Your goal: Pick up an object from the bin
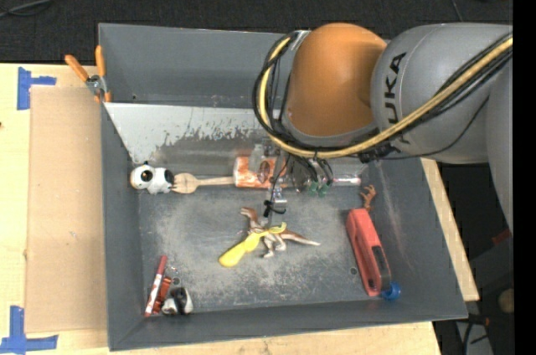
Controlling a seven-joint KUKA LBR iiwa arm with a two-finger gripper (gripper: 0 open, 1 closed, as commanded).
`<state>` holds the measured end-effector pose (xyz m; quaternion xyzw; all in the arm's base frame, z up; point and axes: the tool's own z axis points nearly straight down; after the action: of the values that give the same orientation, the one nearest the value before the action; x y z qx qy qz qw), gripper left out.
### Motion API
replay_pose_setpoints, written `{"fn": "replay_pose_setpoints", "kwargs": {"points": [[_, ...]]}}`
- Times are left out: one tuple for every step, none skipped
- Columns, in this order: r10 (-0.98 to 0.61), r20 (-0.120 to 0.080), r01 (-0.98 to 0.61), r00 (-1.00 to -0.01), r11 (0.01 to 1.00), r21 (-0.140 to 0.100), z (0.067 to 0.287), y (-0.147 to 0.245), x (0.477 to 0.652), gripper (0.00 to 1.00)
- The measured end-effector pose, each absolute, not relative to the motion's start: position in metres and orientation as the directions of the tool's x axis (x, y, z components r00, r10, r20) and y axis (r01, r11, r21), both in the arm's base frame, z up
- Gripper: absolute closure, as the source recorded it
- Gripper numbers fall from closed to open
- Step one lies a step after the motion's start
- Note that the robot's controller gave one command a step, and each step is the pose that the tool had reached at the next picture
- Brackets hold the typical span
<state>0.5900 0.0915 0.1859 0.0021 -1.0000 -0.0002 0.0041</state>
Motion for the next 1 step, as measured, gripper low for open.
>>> {"fn": "replay_pose_setpoints", "kwargs": {"points": [[-0.002,0.001,-0.002,-1.000,1.000,0.001,0.1902,0.0910,0.5917,0.00]]}}
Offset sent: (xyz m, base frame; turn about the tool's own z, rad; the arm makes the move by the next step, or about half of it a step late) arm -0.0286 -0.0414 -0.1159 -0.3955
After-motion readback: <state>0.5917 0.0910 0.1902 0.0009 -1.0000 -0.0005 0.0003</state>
